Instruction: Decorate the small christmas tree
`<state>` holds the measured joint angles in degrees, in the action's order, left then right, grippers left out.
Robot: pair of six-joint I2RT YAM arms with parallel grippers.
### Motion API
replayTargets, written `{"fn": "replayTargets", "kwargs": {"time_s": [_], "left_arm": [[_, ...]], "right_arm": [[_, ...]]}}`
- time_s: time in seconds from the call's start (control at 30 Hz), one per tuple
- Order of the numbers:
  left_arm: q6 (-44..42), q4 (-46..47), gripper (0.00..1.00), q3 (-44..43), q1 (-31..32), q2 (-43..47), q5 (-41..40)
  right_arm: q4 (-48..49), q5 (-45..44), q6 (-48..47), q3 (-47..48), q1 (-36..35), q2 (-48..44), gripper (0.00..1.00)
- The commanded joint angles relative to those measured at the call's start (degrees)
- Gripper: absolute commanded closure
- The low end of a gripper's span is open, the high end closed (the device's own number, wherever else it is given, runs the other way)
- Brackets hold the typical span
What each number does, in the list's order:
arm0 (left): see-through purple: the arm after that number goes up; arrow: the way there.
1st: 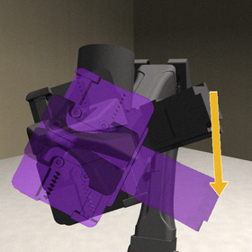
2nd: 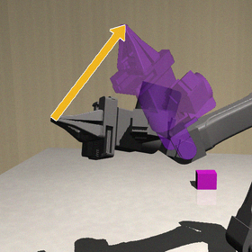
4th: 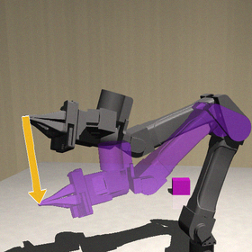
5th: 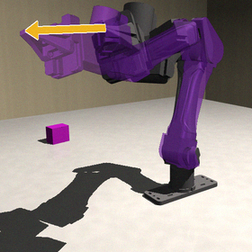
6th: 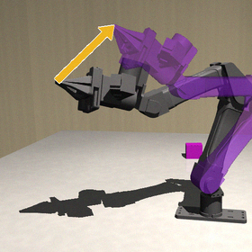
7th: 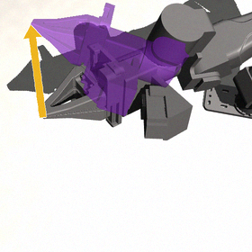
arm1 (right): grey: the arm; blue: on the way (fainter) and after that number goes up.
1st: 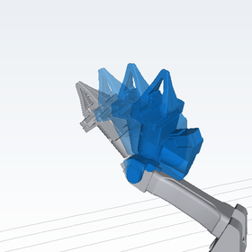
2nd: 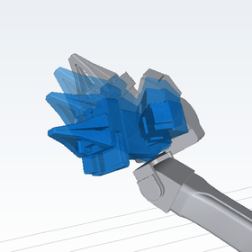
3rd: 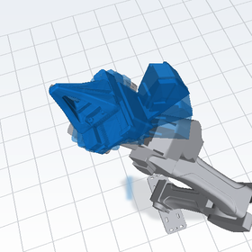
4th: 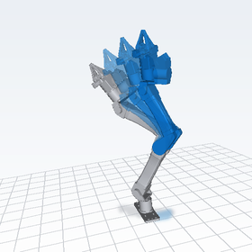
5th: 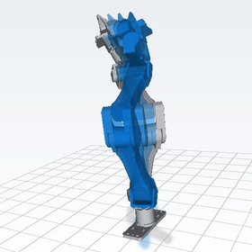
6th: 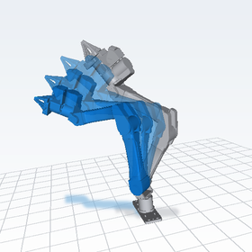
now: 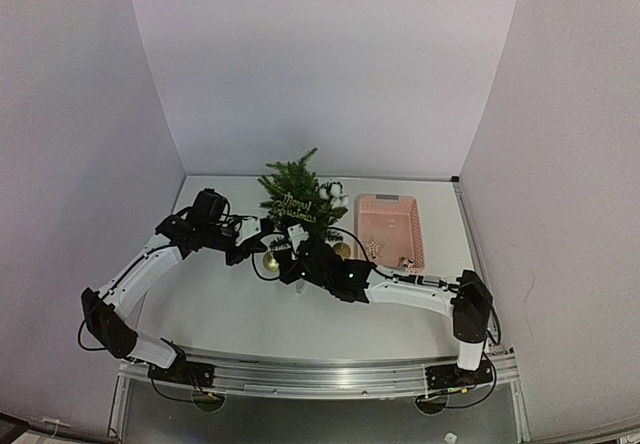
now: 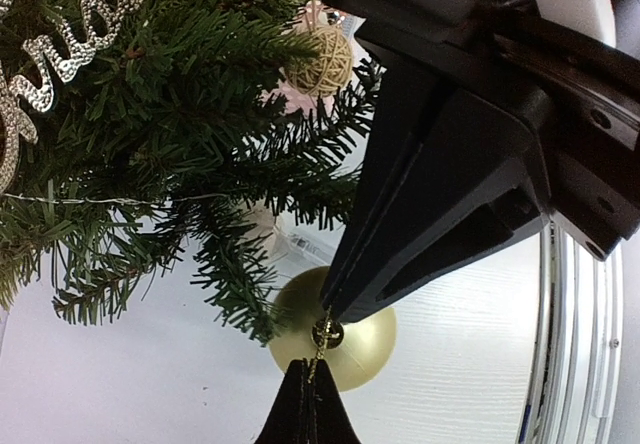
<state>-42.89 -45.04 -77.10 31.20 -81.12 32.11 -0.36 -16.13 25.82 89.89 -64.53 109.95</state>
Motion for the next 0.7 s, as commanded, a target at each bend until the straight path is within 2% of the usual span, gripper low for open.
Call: {"fn": "replayTargets", "kwargs": {"time_s": [0.0,0.4,0.67], "left_arm": [[2.1,3.5,1.00,1.0,0.3,-0.6,-1.2],[4.5,6.3,1.00,1.5,0.3,-0.9,-1.0],[2.7,4.1,1.00,0.5,0.3,-0.3,-0.5]], "right_arm": [[-3.1,-2.9,2.3,2.4,0.4,-0.9,1.00],[-4.2,-3.1,2.3,5.6,0.3,1.3,1.00],[-4.2,3.2,-1.8,6.3,0.3,1.7,0.98]]}}
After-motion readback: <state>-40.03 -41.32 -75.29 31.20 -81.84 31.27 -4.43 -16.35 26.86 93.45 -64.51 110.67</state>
